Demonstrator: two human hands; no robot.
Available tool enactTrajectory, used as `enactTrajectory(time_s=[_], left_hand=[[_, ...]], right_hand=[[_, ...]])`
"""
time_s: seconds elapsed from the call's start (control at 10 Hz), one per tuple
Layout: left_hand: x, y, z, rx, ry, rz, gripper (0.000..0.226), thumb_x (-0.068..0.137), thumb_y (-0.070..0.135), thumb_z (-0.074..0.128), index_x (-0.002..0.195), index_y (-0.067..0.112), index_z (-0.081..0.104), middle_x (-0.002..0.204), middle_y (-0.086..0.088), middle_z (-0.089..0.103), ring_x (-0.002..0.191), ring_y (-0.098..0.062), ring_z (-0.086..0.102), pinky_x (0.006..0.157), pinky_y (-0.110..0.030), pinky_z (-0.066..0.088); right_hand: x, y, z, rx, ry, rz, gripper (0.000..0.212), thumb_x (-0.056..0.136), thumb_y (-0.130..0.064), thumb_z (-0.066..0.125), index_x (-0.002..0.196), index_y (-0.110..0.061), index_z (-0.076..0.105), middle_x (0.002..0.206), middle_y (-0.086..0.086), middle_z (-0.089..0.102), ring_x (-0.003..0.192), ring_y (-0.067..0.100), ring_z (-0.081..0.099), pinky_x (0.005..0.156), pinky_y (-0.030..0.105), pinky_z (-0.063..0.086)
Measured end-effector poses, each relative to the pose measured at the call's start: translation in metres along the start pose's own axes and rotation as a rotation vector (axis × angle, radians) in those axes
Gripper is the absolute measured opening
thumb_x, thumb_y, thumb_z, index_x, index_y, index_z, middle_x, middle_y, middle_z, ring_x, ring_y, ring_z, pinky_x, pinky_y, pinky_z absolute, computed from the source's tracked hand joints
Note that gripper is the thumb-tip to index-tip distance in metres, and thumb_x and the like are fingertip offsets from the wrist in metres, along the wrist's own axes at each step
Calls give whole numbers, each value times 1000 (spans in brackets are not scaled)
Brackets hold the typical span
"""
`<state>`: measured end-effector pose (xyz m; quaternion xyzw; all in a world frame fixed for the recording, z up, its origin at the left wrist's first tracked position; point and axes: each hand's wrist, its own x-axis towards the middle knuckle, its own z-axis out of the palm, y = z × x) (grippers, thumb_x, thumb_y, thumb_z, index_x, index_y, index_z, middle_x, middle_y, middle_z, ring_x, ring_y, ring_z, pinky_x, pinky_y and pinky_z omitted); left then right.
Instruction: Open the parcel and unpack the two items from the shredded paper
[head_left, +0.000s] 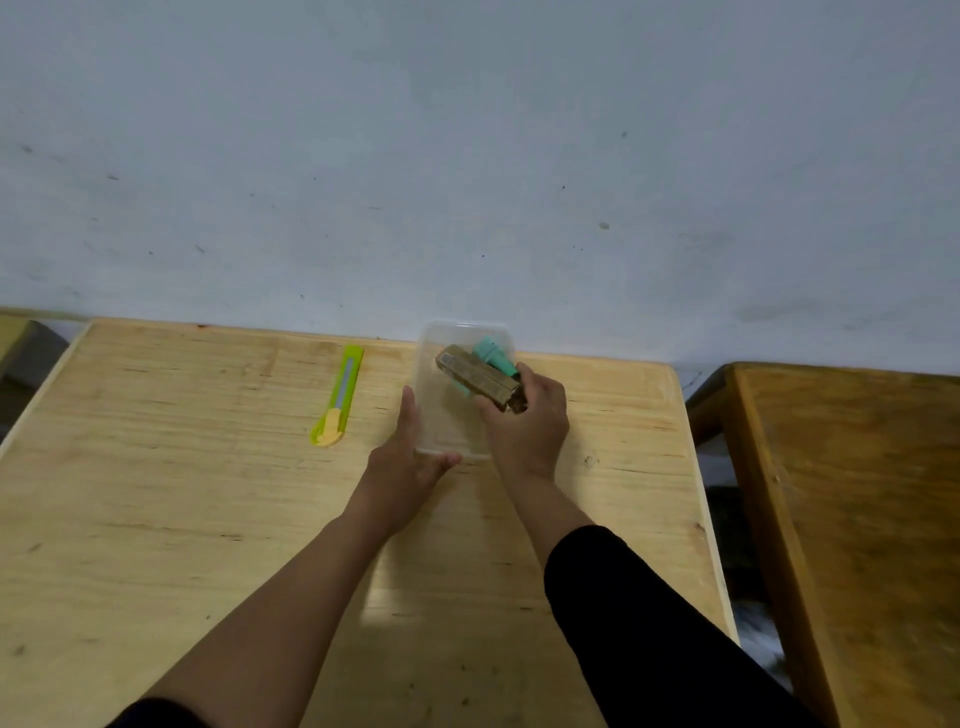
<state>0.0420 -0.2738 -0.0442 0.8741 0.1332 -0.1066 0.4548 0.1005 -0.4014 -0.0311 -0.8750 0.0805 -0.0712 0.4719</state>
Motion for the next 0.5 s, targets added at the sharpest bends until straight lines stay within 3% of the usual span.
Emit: enactTrajectory(time_s=[0.2,0.3,0.4,0.5], left_hand=[[-2,4,-6,-12,-9,-9,98,83,36,63,145,21,-11,148,-15,34,133,-32,36,104,-34,32],[-8,9,-8,2,-21,-21,95,84,35,62,145,23,-11,147,-18,34,132,-35,38,105,-36,32],[-10,13,-19,-56,17,-103,87,87,36,57,146,24,-5,145,-20,38,128,-39,41,103,-40,34],[-37,5,-23,-12,61,-95,68,91,37,49,146,18,13,148,-13,35,134,-30,37,107,-35,30]], right_hand=[[1,0,12,-177,-163,-24,65,72,-39,73,127,-11,52,121,9,56,116,23,37,93,25,32],[-11,-3,-1,-165,-171,-29,55,80,-39,65,126,-12,54,120,9,58,115,23,40,92,26,33],[-23,-9,-17,-134,-96,-56,39,87,-27,55,121,-8,57,116,13,61,113,29,47,95,36,39],[-60,5,-32,-38,-48,-7,46,80,-38,44,111,-9,63,107,13,66,104,30,56,89,33,43]])
